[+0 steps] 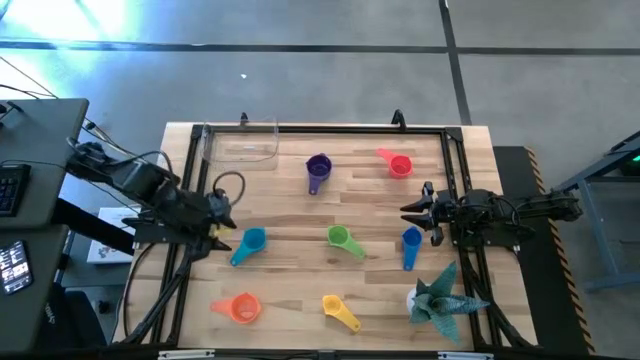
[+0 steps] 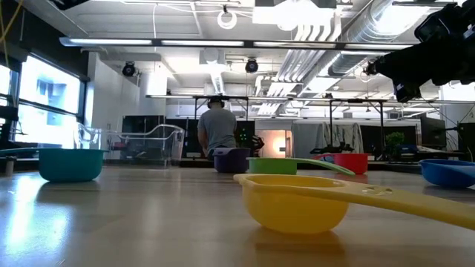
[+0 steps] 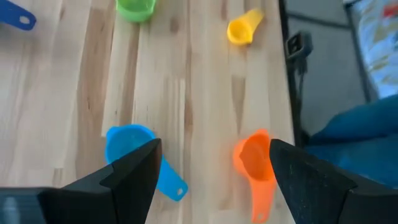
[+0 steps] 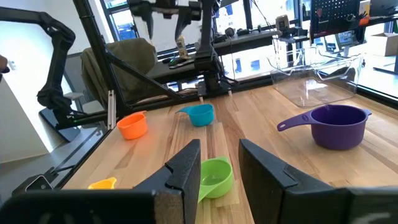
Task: Nest measuring cups in basket
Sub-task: Stack the orange measuring cup on top of the purple measuring cup on the table
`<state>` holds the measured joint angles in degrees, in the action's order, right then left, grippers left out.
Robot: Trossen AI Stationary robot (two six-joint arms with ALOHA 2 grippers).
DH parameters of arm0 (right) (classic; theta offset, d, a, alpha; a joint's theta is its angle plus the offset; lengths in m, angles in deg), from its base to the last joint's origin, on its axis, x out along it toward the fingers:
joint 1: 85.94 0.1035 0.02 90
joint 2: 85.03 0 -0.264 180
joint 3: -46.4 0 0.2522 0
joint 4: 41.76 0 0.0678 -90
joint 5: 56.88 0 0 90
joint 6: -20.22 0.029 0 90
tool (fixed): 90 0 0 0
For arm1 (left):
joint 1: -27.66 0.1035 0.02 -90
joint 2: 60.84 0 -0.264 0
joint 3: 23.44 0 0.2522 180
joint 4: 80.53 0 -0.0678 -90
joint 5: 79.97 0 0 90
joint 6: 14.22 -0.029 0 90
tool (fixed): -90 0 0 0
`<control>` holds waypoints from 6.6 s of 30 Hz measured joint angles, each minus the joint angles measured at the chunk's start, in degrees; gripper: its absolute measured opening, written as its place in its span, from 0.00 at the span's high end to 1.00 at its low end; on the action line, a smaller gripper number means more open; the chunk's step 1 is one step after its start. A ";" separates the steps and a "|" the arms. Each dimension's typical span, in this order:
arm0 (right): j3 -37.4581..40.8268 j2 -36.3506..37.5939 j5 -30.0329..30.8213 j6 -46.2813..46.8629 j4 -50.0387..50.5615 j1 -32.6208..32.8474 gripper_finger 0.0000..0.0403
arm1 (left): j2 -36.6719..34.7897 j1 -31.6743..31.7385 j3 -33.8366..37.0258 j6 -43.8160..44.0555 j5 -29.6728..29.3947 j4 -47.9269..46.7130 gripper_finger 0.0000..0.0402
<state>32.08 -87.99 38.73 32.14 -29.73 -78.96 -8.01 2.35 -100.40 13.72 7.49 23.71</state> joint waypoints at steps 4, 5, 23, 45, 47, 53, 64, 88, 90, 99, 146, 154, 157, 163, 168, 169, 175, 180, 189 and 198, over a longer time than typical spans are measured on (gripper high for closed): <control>-0.01 0.00 0.00 0.00 0.01 0.01 0.75 | 2.81 -3.25 0.00 1.39 -0.75 -0.18 0.29; -0.01 0.00 0.02 0.00 0.00 0.00 0.75 | 3.49 -3.96 0.00 1.98 -0.97 -0.18 0.29; -0.01 -0.02 0.00 0.00 0.02 0.02 0.75 | 17.24 -11.93 7.04 11.42 -3.79 6.78 0.29; 0.00 -0.02 0.02 0.00 0.02 0.00 0.75 | 34.11 -14.37 7.06 12.55 -2.16 17.96 0.29; 0.00 -0.02 0.00 0.00 0.02 0.00 0.75 | 34.80 -15.22 7.06 12.82 -2.14 19.19 0.29; -0.01 -0.02 0.00 0.00 0.01 0.00 0.75 | 37.30 -16.95 7.06 13.88 -2.13 19.98 0.29; 0.00 -0.02 0.02 0.00 0.02 0.02 0.75 | 41.83 -18.00 7.06 13.40 -2.21 20.08 0.30; -0.02 -0.02 0.00 0.00 0.00 0.00 0.75 | 42.67 -17.75 6.91 10.43 1.03 24.04 0.96; -0.01 -0.02 0.00 0.01 0.01 0.01 0.75 | 42.69 -17.34 6.91 10.41 1.44 24.20 0.94; -0.02 -0.02 0.01 0.00 0.01 0.02 0.75 | 41.84 -12.70 6.95 8.92 4.31 24.69 0.96; 0.00 -0.02 0.00 0.00 0.02 0.00 0.75 | 33.57 26.07 -0.07 -29.52 3.59 29.17 0.94; 0.00 -0.02 0.00 0.00 0.02 0.02 0.75 | 33.57 29.34 -0.07 -20.43 3.60 30.79 0.95; -0.02 -0.02 0.00 0.00 0.01 0.02 0.75 | 33.57 30.39 -0.07 -16.12 3.61 31.55 0.94; -0.02 -0.02 0.00 0.00 0.02 0.02 0.75 | 33.57 32.31 -0.07 -6.53 3.65 32.43 0.96; -0.01 -0.02 0.31 0.00 0.00 0.02 0.75 | 33.57 33.98 -0.07 -0.15 3.63 33.62 0.94; -0.02 -0.02 0.38 0.01 0.00 0.01 0.75 | 33.57 34.31 -0.07 0.92 3.63 33.72 0.94; -0.02 -0.02 0.64 9.17 -0.09 0.00 0.75 | 33.57 36.43 -0.06 6.40 3.60 33.70 0.96; -0.01 0.00 2.59 19.81 -0.29 0.01 0.75 | 33.38 37.86 -0.02 9.76 3.62 33.61 0.96; 0.00 0.00 15.61 26.53 -6.69 0.02 0.75 | 31.06 41.43 0.04 12.16 3.41 32.97 0.96; -0.02 0.00 25.55 24.15 -20.06 0.02 0.75 | 29.64 46.12 0.02 14.47 1.20 39.29 0.92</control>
<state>32.06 -87.99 64.27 56.29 -49.79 -78.94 21.63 48.46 -100.37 28.19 8.69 63.00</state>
